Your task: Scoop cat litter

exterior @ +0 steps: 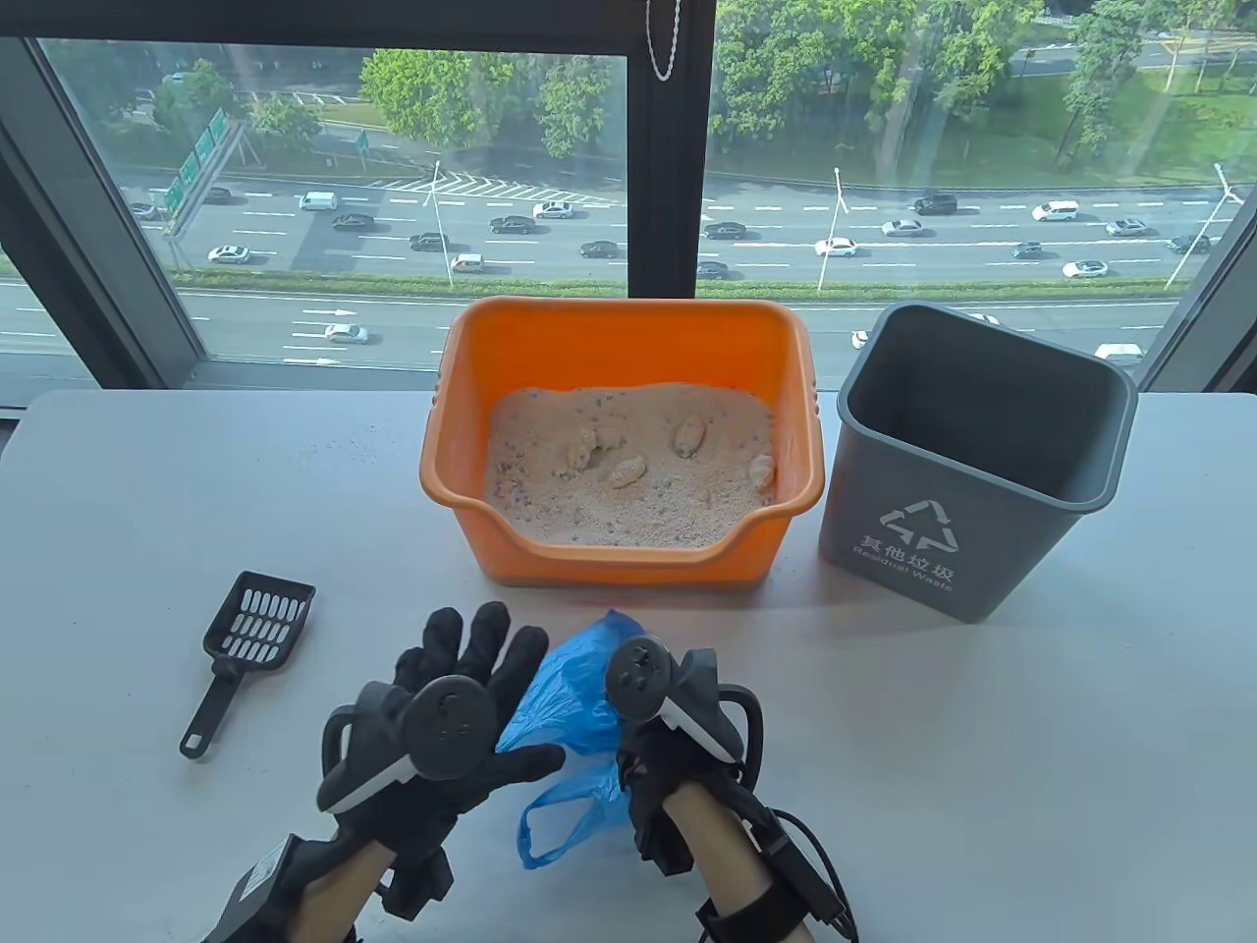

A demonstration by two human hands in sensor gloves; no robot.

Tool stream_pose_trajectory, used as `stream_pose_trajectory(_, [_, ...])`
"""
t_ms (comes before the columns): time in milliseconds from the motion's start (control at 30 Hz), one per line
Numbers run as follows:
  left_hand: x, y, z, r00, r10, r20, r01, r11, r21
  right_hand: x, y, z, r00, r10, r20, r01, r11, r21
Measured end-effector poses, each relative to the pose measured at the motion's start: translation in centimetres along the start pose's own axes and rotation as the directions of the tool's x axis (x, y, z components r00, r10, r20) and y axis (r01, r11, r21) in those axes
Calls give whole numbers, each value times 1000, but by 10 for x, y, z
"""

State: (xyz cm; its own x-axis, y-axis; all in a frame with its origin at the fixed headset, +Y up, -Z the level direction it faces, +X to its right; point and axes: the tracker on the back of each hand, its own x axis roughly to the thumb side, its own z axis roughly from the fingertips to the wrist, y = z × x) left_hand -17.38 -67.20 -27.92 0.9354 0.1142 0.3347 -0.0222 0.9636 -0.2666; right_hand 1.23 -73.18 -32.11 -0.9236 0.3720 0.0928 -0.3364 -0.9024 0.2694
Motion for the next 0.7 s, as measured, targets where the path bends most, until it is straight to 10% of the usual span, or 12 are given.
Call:
stream_pose_trajectory(100, [4, -20, -26, 991, -128, -39, 123, 985, -120, -3, -2, 2, 999, -38, 13, 38, 999, 9])
stream_pose_trajectory(333, [-8, -32, -51, 991, 113, -75, -112, 994, 22, -15, -4, 3, 999, -44, 22, 44, 999, -3])
stream_pose_trajectory(567, [-6, -29, -53, 989, 47, -137, -34, 995, 93, 10, -26, 40, 967, -97, 237, 99, 995, 2])
stream_pose_trajectory(700, [-4, -23, -45, 992, 108, -73, -96, 984, 149, 26, -11, 41, 987, 56, 150, -64, 997, 47])
